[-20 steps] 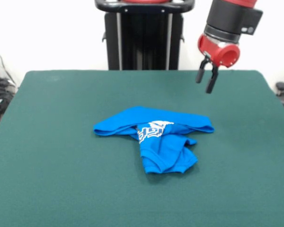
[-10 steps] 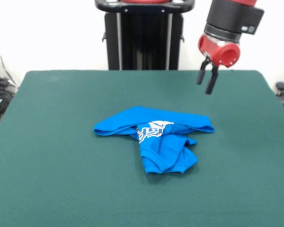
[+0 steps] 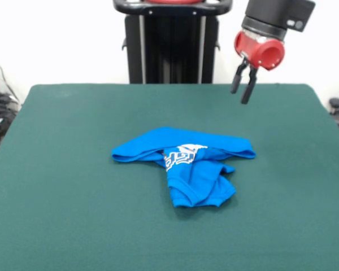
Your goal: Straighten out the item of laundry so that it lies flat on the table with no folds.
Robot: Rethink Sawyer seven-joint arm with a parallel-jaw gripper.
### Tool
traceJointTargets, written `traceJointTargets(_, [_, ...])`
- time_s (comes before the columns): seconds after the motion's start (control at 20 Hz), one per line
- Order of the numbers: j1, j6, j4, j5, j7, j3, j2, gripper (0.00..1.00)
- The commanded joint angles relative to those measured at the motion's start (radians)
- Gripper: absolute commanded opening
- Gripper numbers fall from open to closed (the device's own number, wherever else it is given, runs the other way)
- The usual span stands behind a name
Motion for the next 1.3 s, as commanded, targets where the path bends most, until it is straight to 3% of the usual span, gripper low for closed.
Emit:
traceJointTargets(0.05, [0.041,0.058,-0.042,0.092,0.32,0.009,0.092,1.0])
traceJointTargets(0.35, [0.093,0.115,-0.1,0.154,0.391,-0.063,0.169,1.0])
traceJointTargets(0.75, [0.083,0.098,-0.131,0.179,0.361,-0.031,0.232,1.0])
traceJointTargets(1.3, [0.056,0.065,-0.139,0.196,0.333,0.015,0.235,1.0])
